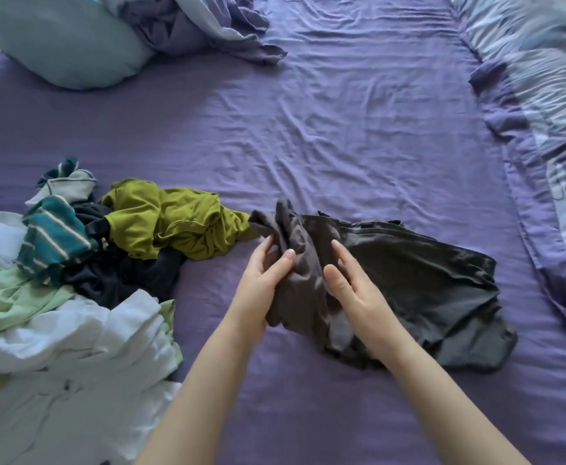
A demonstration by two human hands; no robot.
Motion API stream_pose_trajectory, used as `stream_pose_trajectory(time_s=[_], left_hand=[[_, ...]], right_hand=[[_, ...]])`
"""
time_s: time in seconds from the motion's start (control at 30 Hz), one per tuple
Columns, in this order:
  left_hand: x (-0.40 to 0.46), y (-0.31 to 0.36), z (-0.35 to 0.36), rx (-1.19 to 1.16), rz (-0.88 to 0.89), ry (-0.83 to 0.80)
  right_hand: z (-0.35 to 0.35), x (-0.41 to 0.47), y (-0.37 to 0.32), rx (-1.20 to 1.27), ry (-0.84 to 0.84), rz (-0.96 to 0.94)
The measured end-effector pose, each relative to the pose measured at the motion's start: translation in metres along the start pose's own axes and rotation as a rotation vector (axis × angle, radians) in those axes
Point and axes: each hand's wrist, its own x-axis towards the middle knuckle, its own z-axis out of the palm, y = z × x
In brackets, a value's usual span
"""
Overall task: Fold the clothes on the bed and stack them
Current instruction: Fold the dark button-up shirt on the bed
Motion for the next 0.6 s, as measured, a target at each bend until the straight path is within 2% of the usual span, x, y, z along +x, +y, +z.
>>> stream_pose_trajectory(time_s=[0.07, 0.2, 0.4, 0.53, 0.57, 0.6], left_hand=[[-0.012, 0.004, 0.034, 0.039, 0.038, -0.125], [-0.028, -0.003, 0.1, 0.018, -0.046, -0.277], [-0.038, -0.028, 0.174, 0.102, -0.183, -0.471], [-0.031, -0.052, 0.209, 0.085, -0.289, -0.459], [-0.027, -0.058, 0.21, 0.118, -0.252, -0.437], [-0.021, -0.065, 0.206, 0.235, -0.141, -0.407]], right_hand=[[-0.016, -0.009, -0.023, 0.095, 0.041, -0.078], [-0.074, -0.028, -0.035, 0.025, 0.248, -0.094], [-0.153, -0.042, -0.006, -0.33, 0.422, 0.013], [-0.186, -0.037, 0.032, -0.39, 0.407, 0.123], [-0.195, -0.036, 0.044, -0.382, 0.39, 0.148], [-0.203, -0.035, 0.054, -0.374, 0.375, 0.167]])
